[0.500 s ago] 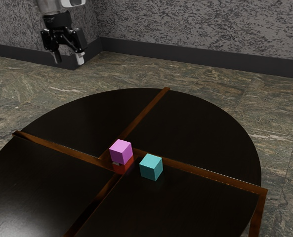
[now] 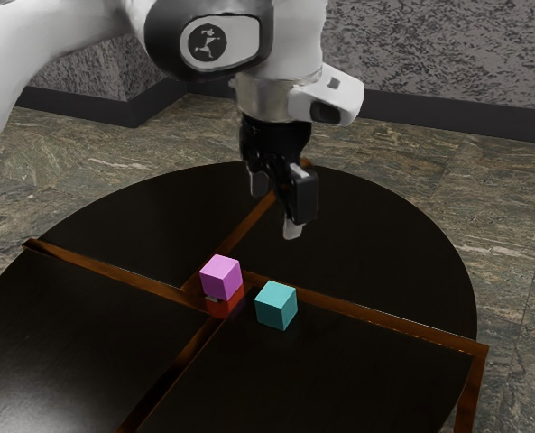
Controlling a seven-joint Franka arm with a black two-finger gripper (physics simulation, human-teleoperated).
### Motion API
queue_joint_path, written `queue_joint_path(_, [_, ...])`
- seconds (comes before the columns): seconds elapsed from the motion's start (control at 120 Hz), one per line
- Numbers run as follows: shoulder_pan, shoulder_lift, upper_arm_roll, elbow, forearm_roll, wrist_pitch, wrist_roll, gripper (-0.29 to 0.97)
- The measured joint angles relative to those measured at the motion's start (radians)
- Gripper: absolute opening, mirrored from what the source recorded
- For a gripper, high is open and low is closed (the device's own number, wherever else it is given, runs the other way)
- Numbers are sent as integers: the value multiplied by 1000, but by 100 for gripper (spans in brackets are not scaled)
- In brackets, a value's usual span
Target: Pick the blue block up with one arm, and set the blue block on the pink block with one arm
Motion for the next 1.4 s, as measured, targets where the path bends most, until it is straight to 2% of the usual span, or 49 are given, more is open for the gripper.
queue_joint_path(0.083, [32,-2,-16,-164,-9,113,-52,68])
queue_joint_path(0.242, [87,-8,-26,-261,-24,244,-134,68])
queue_joint_path(0.367, [124,-100,-43,-397,-53,336,-187,68])
queue_joint_path(0.425, [112,-141,-33,-452,-62,365,-207,68])
queue_joint_path(0.458, [65,-155,5,-474,-74,376,-218,68])
queue_joint_path(0.542, [-59,-188,166,-548,-134,408,-228,68])
queue_joint_path(0.592, [-59,-205,225,-606,-176,441,-222,68])
queue_joint_path(0.658, [-52,-211,256,-661,-219,497,-207,68])
queue_joint_path(0.85, [-62,-182,267,-723,-270,659,-163,68])
queue_joint_path(1.058, [-48,-68,262,-641,-275,735,-125,68])
queue_joint_path(1.192, [-37,41,265,-573,-253,757,-106,68])
queue_joint_path(1.4, [13,57,265,-561,-204,758,-83,68])
